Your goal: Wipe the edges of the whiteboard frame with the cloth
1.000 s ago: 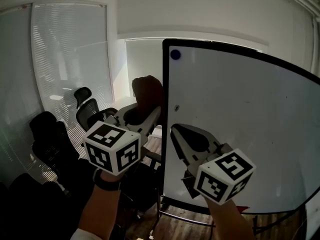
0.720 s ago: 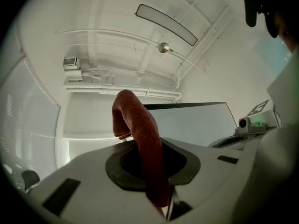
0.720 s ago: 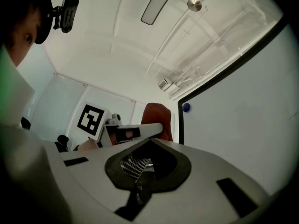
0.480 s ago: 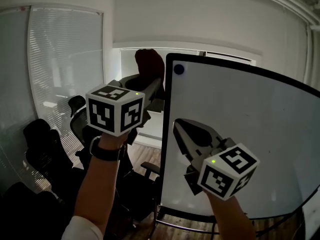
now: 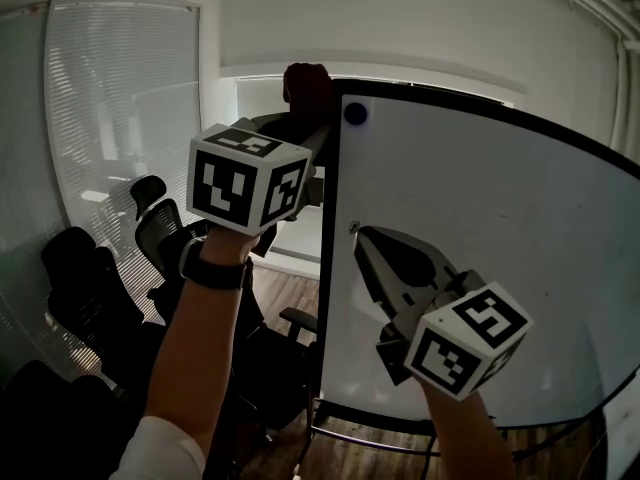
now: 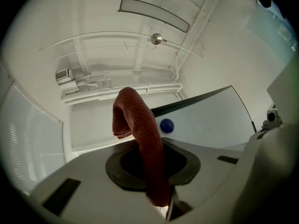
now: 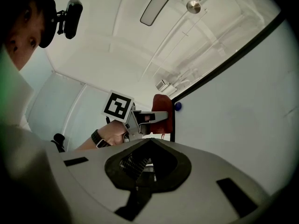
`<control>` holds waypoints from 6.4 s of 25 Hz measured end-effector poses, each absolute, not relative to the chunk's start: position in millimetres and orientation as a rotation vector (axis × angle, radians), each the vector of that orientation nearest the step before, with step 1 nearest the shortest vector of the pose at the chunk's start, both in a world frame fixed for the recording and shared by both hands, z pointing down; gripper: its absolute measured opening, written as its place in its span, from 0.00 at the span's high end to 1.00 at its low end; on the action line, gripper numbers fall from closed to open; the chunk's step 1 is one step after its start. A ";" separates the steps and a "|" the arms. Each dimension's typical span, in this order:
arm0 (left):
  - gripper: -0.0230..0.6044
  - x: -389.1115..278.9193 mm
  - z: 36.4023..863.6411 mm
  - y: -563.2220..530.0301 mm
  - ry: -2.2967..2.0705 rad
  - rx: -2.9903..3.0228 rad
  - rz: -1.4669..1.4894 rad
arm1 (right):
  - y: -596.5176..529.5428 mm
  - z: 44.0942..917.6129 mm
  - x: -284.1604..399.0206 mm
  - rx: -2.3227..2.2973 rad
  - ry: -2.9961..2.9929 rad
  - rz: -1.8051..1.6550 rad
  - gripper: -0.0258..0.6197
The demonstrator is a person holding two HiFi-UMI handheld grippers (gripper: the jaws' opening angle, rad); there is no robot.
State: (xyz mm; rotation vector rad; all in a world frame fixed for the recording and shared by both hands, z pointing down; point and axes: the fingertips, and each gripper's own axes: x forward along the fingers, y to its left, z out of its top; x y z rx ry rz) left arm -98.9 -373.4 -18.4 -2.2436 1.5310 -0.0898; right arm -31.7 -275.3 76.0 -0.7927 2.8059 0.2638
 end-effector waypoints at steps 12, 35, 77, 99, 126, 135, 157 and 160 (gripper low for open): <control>0.85 -96.2 32.2 -377.7 1.529 -2.256 -0.145 | -286.4 95.9 -40.7 -0.768 2.841 0.218 0.96; 0.85 -97.1 133.6 -382.1 1.490 -2.319 -0.117 | -324.1 177.2 -53.5 -0.910 2.877 0.089 0.96; 0.85 -97.3 365.4 -380.4 1.439 -2.340 -0.068 | -333.0 344.1 -55.2 -1.036 2.861 -0.166 0.96; 0.85 -100.5 451.3 -378.5 1.517 -2.403 -0.201 | -330.3 387.8 -57.8 -1.063 2.865 -0.229 0.96; 0.85 -95.9 448.4 -311.5 1.538 -2.495 -0.228 | -303.3 414.8 -53.0 -1.089 2.941 -0.373 0.96; 0.85 -80.7 427.2 -268.2 1.571 -2.544 -0.180 | -278.4 403.7 -47.6 -1.044 2.973 -0.348 0.96; 0.85 -45.2 403.6 -187.0 1.708 -2.642 -0.091 | -211.6 394.7 -9.3 -0.979 2.997 -0.319 0.96; 0.85 -42.0 405.2 -184.1 1.711 -2.636 -0.089 | -208.4 396.4 -7.1 -0.975 2.994 -0.328 0.96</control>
